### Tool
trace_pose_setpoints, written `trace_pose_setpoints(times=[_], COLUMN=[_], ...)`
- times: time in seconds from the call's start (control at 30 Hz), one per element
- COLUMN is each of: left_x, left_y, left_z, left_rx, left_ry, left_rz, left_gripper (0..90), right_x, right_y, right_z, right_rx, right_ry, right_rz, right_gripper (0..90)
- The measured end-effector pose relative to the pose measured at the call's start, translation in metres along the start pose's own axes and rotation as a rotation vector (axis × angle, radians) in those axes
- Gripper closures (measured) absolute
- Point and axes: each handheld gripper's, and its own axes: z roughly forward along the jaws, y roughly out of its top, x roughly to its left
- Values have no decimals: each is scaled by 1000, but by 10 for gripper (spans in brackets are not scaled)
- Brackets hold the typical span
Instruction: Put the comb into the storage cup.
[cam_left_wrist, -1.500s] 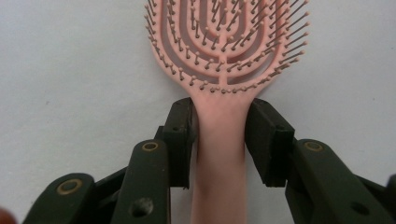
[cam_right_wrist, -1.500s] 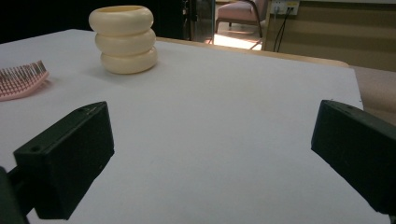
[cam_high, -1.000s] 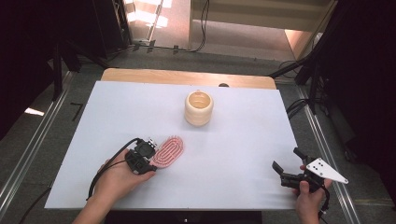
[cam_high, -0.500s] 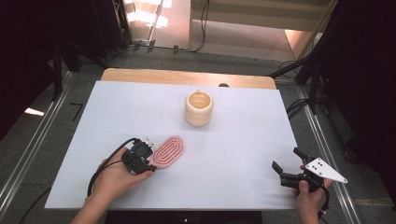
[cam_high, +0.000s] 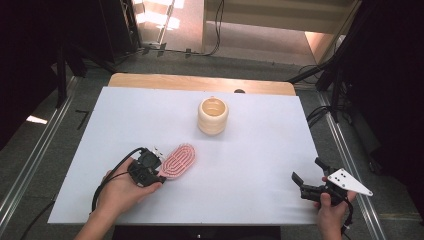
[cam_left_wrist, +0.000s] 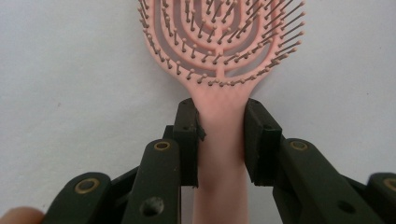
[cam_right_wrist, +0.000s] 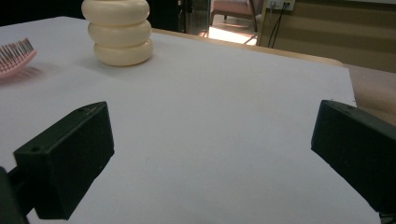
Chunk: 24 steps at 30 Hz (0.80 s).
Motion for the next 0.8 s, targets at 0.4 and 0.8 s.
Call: trace_pose_setpoints(times=[0.4,0.8], left_x=[1,2], left_y=[-1,1], left_z=[-5,-15], left_rx=[-45,-125], left_ry=[12,6], left_rz=[5,-1], left_gripper=[711,712], right_x=[4,10], right_y=[5,12], right_z=[0,3], right_rx=[2,4], right_ry=[11,16], right_rz=[33,36], right_gripper=[0,0])
